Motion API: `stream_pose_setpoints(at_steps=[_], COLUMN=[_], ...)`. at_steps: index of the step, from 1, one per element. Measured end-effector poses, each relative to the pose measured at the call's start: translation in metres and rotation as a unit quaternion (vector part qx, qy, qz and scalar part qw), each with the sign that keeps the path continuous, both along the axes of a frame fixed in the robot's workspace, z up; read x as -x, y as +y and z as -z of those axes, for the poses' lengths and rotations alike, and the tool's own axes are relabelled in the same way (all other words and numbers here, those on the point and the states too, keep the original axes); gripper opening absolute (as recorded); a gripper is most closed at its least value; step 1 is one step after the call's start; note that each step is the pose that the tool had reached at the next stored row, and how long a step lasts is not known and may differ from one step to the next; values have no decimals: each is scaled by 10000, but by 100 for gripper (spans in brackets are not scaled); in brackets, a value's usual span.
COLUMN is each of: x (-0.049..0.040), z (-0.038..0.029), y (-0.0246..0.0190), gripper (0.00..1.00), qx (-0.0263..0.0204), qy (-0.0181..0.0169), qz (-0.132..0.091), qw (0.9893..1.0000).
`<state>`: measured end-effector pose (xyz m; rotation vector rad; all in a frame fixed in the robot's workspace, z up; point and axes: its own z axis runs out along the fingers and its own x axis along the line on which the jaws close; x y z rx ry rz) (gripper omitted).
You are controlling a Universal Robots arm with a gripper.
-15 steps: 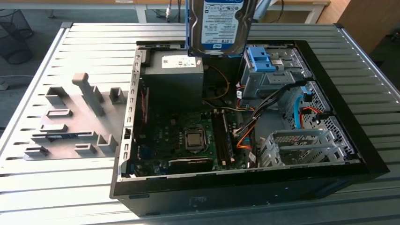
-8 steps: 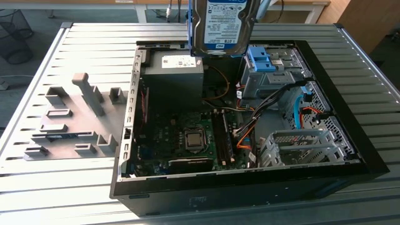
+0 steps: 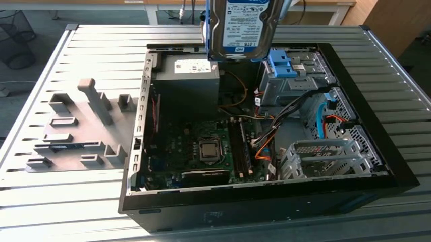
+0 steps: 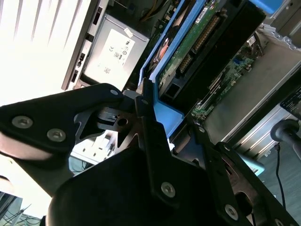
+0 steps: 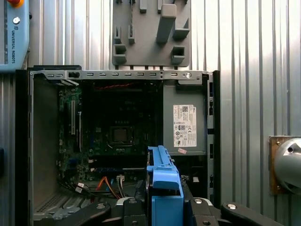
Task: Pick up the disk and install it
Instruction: 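Pick up the disk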
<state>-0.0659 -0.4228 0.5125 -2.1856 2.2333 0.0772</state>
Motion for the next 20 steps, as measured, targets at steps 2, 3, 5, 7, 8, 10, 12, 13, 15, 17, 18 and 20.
stream_pose_setpoints(at_steps=[2,3,5,7,8,10,12,13,15,17,18,20], x=[-11,-16,-26,-37,-41,-52,-64,-72,-86,-96,-101,-110], z=[0,0,0,0,0,0,0,0,0,0,0,0], y=[0,0,0,0,0,0,0,0,0,0,0,0], gripper=[36,36,36,36,36,36,36,36,36,36,36,36], qx=[0,0,0,0,0,0,0,0,0,0,0,0], qy=[0,0,0,0,0,0,0,0,0,0,0,0], qz=[0,0,-1,0,0,0,0,0,0,0,0,0], qw=[10000,10000,10000,10000,10000,10000,10000,10000,10000,10000,10000,10000])
